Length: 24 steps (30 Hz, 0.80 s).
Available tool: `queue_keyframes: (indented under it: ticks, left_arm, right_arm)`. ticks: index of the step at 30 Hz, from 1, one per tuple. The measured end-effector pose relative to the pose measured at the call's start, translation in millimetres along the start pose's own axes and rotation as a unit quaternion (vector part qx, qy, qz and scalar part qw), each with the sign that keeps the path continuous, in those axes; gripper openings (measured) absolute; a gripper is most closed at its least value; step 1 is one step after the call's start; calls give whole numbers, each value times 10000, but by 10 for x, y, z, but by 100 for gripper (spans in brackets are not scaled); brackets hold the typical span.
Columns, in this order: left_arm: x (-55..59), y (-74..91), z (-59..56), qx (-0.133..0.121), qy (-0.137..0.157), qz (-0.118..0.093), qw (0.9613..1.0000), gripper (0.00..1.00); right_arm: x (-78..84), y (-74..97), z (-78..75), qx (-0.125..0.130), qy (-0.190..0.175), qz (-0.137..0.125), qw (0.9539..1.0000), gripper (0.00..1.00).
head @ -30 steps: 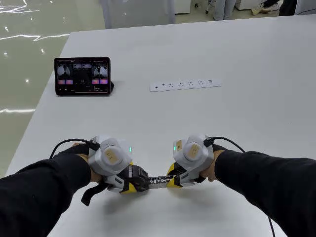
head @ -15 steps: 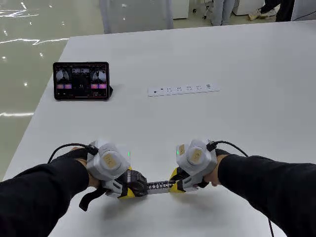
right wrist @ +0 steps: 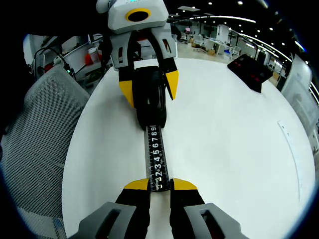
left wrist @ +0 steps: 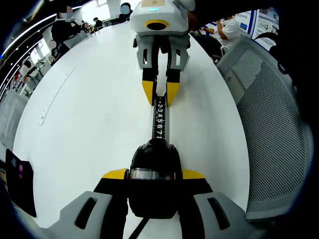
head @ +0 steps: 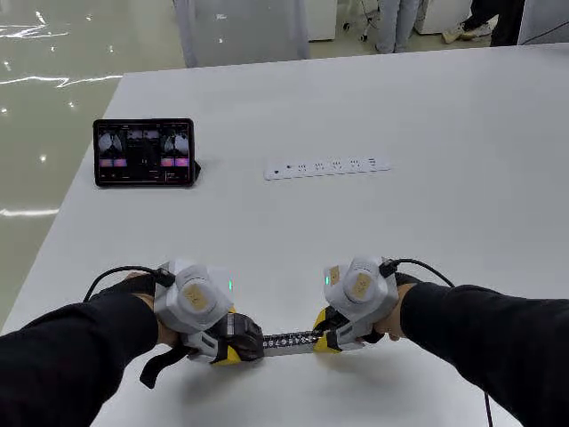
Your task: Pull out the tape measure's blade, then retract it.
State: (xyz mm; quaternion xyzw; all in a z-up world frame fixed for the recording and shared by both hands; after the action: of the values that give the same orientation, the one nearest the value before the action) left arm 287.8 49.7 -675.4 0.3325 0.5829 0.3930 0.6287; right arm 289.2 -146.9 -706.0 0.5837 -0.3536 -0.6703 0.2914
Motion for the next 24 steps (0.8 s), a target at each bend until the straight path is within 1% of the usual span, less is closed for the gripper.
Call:
queue_keyframes:
  ticks: [24]
  left_arm:
    - [-10, -10, -3, 4, 5, 13, 10000, 33]
  right_arm:
    - [137, 103, -16, 40, -64, 47, 10000, 11]
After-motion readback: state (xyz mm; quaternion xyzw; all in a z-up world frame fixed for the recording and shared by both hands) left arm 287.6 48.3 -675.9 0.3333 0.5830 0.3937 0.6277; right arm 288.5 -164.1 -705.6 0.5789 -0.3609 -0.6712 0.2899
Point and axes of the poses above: the centre of the closed fingertips' face, and the gripper's own axes: y roughly backward along the fingers, z roughly to its left, x roughly out of its underside, the point moved 9 cm from there along y, roughly backward along the fingers, and after that the axes turned 3 degrees about -y, right-handed, at the moved point
